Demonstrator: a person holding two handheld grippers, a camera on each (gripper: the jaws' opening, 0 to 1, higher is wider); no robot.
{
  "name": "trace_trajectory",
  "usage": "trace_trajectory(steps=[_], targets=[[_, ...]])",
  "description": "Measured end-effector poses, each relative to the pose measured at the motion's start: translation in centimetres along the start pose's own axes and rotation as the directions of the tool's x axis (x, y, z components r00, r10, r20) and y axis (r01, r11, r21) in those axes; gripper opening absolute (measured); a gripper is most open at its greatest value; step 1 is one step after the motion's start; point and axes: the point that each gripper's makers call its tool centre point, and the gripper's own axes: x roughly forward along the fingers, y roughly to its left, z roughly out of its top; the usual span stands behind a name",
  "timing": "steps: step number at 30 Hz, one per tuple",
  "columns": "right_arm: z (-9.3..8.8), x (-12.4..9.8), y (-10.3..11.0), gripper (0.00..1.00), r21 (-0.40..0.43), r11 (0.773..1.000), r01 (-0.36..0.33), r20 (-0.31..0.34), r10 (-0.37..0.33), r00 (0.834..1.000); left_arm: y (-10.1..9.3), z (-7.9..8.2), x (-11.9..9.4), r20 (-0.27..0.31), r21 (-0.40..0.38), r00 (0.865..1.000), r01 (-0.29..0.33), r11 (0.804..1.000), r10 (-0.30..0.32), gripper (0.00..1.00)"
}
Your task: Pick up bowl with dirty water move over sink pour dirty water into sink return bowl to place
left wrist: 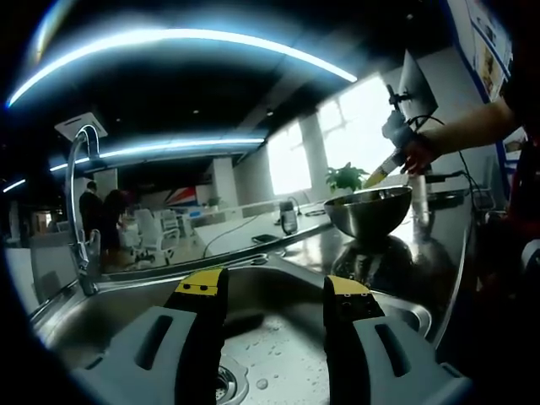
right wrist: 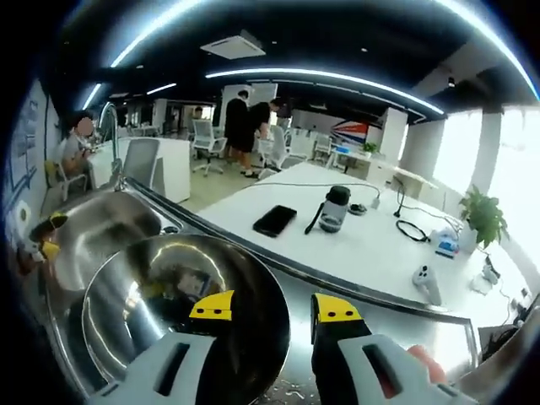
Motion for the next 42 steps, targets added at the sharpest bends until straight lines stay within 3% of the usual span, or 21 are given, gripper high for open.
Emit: trace_trajectory(steps=[1,2,8,14,20,30,34,35,37,42], targets=[[0.0,-0.3,-0.1,0.28,0.0,1.0,0.0,-0.004,0.0,1.0,0.0,0.0,0.0,0.002,0.0,1.0,-0.001,1.0,0.001,0.44],[0.7,-0.4,0.0,0.28,0.034,0.999,-0.007,0.041,0.006,0.999,-0.1,0.0,-0.1,0.002,0.0,1.0,-0.001,1.0,0.001,0.44],[0.1,-1.2,0.3,0.28,0.057,0.998,-0.024,0.049,0.022,0.999,0.0,0.0,0.0,0.002,0.001,1.0,0.001,1.0,-0.001,0.44],[0.6,-2.1,1.5,0.29,0.089,0.993,-0.071,0.099,0.062,0.993,0.1,0.1,0.0,0.009,-0.006,1.0,0.001,1.0,-0.001,0.44],[1.0,-3.1,3.1,0.31,0.034,0.995,-0.091,0.13,0.086,0.988,0.2,0.1,0.0,0.01,-0.011,1.0,0.0,1.0,0.0,0.44],[0.4,-4.5,3.7,0.35,0.055,0.989,-0.137,0.155,0.127,0.98,0.3,0.2,0.0,0.014,-0.018,1.0,0.0,1.0,0.0,0.44],[0.9,-5.6,4.5,0.35,-0.06,0.99,-0.124,0.198,0.133,0.971,0.3,0.2,0.0,0.015,-0.018,1.0,0.001,1.0,0.0,0.44],[0.7,-5.8,4.8,0.35,-0.042,0.991,-0.126,0.194,0.132,0.972,0.2,0.2,0.0,0.015,-0.02,1.0,0.001,1.0,-0.001,0.44],[0.6,-6.1,5.3,0.36,-0.032,0.989,-0.145,0.201,0.149,0.968,0.2,0.3,0.0,0.015,-0.022,1.0,0.001,1.0,-0.001,0.44],[1.9,-7.6,5.9,0.34,-0.089,0.988,-0.125,0.294,0.146,0.945,0.2,0.2,0.0,0.015,-0.026,1.0,0.0,1.0,0.0,0.44]])
